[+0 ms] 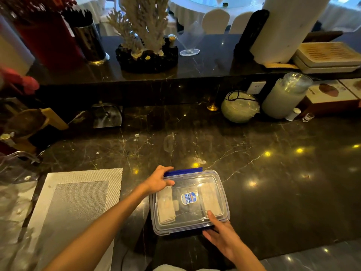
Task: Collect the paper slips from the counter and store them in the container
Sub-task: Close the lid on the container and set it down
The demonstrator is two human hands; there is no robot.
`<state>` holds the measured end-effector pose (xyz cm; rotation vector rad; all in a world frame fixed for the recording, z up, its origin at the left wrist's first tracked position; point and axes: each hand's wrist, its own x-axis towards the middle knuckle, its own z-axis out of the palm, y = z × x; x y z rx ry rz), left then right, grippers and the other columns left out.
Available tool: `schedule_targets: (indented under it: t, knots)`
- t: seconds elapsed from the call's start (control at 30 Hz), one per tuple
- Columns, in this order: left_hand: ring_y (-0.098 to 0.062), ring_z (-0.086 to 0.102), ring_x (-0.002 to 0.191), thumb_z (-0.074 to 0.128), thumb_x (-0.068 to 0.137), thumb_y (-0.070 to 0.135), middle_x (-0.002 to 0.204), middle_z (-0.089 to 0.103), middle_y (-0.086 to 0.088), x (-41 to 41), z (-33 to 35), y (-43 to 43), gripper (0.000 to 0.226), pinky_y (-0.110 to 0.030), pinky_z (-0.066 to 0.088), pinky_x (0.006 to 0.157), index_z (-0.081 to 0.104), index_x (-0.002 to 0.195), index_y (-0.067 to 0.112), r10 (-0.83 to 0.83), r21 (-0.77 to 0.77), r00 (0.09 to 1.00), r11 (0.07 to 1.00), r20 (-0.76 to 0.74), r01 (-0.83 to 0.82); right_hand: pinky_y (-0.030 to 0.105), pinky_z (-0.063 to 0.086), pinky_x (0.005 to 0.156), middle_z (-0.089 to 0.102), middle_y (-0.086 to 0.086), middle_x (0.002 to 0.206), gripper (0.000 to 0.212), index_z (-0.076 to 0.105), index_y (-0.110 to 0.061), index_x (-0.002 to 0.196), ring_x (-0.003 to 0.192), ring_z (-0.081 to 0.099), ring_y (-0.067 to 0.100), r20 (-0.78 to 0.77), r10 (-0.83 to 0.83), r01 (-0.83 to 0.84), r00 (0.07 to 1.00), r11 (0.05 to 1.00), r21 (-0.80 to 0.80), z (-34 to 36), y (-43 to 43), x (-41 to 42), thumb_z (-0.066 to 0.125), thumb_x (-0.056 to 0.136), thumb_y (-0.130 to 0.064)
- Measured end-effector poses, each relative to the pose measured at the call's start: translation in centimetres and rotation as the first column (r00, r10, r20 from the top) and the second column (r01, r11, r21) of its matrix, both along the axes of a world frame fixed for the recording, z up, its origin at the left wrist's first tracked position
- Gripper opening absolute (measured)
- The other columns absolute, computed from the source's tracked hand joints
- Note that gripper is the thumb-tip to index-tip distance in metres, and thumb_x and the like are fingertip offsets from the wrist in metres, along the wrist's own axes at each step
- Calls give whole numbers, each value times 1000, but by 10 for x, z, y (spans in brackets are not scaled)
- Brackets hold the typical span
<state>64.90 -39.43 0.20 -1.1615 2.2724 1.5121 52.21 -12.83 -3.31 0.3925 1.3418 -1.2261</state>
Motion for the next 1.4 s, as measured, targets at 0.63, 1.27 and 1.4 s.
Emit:
schedule_targets:
  t: [0.63,1.27,1.4]
  knots:
    - [-19,53,122,57,93,16,130,58,2,-3,-9,9,39,-40,33,112,55,130,28,-91,-205,995,974,28,95,49,52,95,58,18,129,81,44,-27,136,122,54,39,153,-99,86,983,992,93,9,-2,8,84,66,-27]
    - [-22,40,140,42,100,10,152,44,0,-10,-6,8,54,-46,34,116,37,146,37,-195,-63,980,978,47,198,23,47,54,64,2,60,89,73,-4,92,54,55,13,3,423,-408,906,871,274,22,-7,18,31,80,-81]
    - [-21,38,141,42,100,12,152,44,2,-11,-6,9,54,-48,27,118,37,146,38,-199,-119,978,972,56,204,20,40,49,52,-3,52,80,72,-9,79,48,46,9,-27,398,-379,917,891,251,21,-6,19,31,83,-78]
